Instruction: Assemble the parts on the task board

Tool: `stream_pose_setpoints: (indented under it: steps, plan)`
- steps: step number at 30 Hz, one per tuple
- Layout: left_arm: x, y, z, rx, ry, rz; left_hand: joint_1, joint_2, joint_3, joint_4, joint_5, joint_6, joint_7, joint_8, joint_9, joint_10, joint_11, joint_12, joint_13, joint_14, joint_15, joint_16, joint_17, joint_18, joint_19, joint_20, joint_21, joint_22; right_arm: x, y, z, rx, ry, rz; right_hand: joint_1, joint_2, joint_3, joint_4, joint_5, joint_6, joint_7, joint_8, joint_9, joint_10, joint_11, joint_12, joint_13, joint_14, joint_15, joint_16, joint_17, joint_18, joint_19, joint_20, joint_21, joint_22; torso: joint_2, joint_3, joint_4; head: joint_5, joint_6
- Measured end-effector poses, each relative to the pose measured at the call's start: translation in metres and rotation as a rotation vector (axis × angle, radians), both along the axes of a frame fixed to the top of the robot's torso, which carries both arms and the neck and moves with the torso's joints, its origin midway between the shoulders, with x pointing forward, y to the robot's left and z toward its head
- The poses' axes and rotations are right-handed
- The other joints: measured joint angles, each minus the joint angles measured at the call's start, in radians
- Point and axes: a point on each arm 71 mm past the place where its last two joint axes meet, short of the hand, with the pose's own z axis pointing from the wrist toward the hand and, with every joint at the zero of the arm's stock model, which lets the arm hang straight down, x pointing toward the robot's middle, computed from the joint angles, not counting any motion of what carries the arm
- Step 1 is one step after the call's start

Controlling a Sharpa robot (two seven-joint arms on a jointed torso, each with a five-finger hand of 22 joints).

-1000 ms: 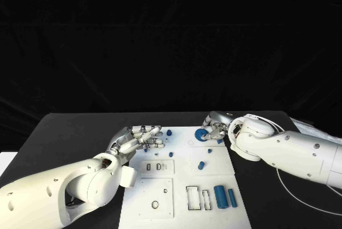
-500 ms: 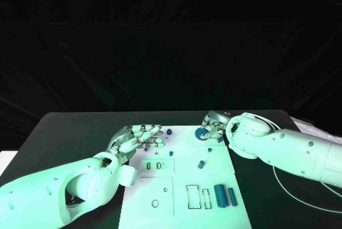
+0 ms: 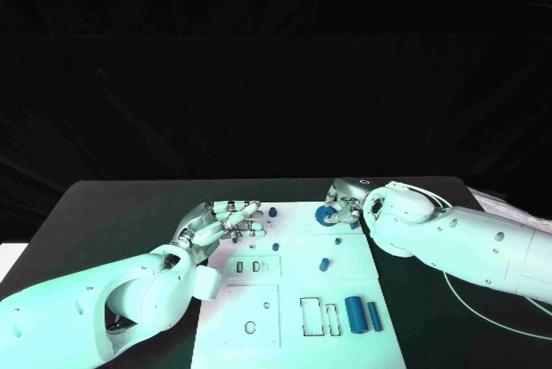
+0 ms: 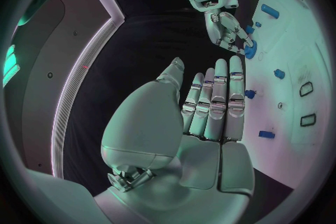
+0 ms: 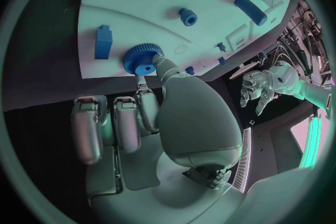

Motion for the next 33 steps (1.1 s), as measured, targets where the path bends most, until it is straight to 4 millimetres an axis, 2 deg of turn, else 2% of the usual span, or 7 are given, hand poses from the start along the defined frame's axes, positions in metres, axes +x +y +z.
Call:
stream_pose_setpoints:
  steps: [4, 11, 20, 27, 33]
  plan:
    - [0.000, 0.000, 0.000, -0.001, 0.000, -0.001, 0.000, 0.000, 0.000, 0.000, 0.000, 0.000, 0.000, 0.000, 0.000, 0.000, 0.000, 0.000, 0.000, 0.000, 0.000, 0.000, 0.000, 0.000, 0.000, 0.000, 0.000, 0.000, -0.003, 0.006, 0.000, -0.018, -0.034, 0.025, 0.015, 0.015, 0.019, -0.009, -0.006, 0.000, 0.000, 0.000, 0.000, 0.006, -0.005, 0.007, 0.001, 0.002, -0.008, 0.000, 0.000, 0.000, 0.004, -0.004, 0.004, 0.000, 0.000, 0.0001, 0.0004, -0.001, 0.000]
    - [0.000, 0.000, 0.000, -0.001, -0.001, 0.000, 0.000, 0.000, 0.000, 0.000, 0.000, 0.000, 0.000, 0.000, 0.000, 0.000, 0.000, 0.000, 0.000, 0.000, 0.000, 0.000, 0.000, 0.000, 0.000, 0.000, 0.000, 0.000, -0.015, 0.018, -0.003, -0.005, -0.078, 0.073, 0.019, 0.018, 0.036, -0.005, 0.006, 0.001, -0.001, 0.000, 0.000, 0.011, -0.010, 0.007, 0.002, -0.002, -0.011, 0.000, 0.000, 0.000, 0.003, -0.011, 0.006, 0.000, 0.000, 0.0002, 0.0012, -0.001, -0.001]
    - [0.003, 0.004, -0.001, 0.005, -0.001, 0.012, 0.000, 0.000, 0.003, -0.003, 0.000, 0.000, 0.000, 0.000, 0.000, 0.000, 0.000, 0.000, 0.000, 0.000, 0.000, 0.000, 0.002, 0.000, 0.000, 0.000, 0.000, 0.000, -0.034, 0.053, 0.008, 0.078, -0.141, 0.156, 0.018, 0.019, 0.046, -0.002, 0.020, 0.001, -0.001, 0.001, 0.000, 0.011, -0.010, 0.007, 0.001, 0.002, -0.015, 0.000, 0.000, 0.000, 0.003, -0.011, 0.008, 0.000, 0.000, -0.0007, 0.0025, 0.000, 0.000]
    - [0.008, 0.015, -0.004, 0.018, -0.002, 0.038, 0.000, 0.000, 0.003, -0.003, 0.000, 0.000, 0.000, 0.000, 0.000, 0.000, 0.000, 0.000, 0.000, 0.000, 0.000, 0.000, 0.002, 0.000, 0.000, 0.000, 0.000, 0.000, -0.039, 0.083, 0.012, 0.123, -0.164, 0.207, 0.008, 0.020, 0.049, -0.005, 0.021, 0.001, -0.001, 0.001, 0.000, 0.011, -0.010, 0.007, 0.001, 0.002, -0.015, 0.000, 0.001, 0.000, 0.003, -0.011, 0.008, 0.001, 0.000, -0.0010, 0.0042, 0.005, -0.001]
    - [0.010, 0.020, -0.005, 0.025, -0.003, 0.052, 0.000, 0.000, 0.003, -0.003, 0.000, 0.000, 0.000, 0.000, 0.000, 0.000, 0.000, 0.000, 0.000, 0.000, 0.000, 0.000, 0.002, 0.000, 0.000, 0.000, 0.000, 0.000, -0.039, 0.100, 0.007, 0.132, -0.157, 0.226, -0.001, 0.018, 0.052, -0.002, 0.021, 0.001, -0.001, 0.001, 0.000, 0.007, -0.014, 0.002, 0.001, 0.002, -0.015, 0.000, 0.001, 0.000, 0.003, -0.011, 0.008, 0.001, 0.001, -0.0014, 0.0064, 0.008, -0.001]
